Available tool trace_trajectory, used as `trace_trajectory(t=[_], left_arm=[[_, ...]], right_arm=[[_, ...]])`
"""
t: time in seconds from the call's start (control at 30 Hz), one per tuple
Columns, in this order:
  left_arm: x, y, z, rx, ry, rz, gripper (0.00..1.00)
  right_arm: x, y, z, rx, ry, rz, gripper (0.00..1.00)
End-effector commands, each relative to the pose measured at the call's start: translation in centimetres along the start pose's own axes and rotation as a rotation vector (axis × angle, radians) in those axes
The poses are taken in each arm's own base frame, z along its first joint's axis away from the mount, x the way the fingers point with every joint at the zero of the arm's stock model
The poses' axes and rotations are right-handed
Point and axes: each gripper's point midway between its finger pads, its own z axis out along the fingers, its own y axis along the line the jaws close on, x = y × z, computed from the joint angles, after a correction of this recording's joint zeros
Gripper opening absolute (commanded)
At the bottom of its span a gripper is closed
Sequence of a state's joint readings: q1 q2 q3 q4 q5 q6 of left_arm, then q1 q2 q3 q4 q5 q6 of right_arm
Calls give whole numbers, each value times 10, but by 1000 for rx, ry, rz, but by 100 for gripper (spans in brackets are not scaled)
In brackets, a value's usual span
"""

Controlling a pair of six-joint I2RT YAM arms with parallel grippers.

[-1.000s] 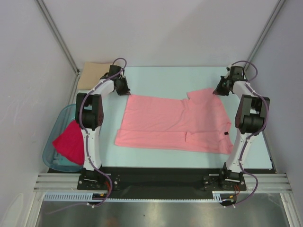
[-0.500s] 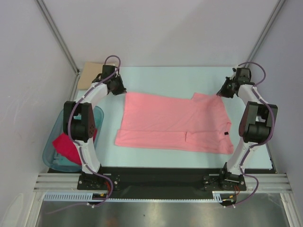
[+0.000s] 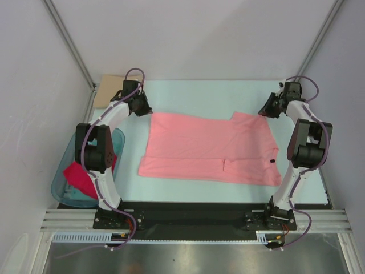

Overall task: Fold and stack the t-shirts
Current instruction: Fold the tshirt

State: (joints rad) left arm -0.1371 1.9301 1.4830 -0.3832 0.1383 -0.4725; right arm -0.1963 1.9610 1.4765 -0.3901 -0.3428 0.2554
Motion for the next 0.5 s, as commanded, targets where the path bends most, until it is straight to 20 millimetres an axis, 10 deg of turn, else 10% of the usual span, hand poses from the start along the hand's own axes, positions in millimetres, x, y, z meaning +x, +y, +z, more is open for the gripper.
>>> trace_trajectory(t=[0.0, 0.2, 0.47], left_arm=[[-24, -18, -6, 48, -59, -6, 0], [-29, -21, -2, 56, -64, -1, 0], [-24, -19, 6, 57, -46, -5, 0]], right_arm=[[-18, 5, 13, -60, -1, 24, 23], [-20, -24, 14, -4, 10, 110, 55], [-37, -35, 36, 12, 28, 70, 68]])
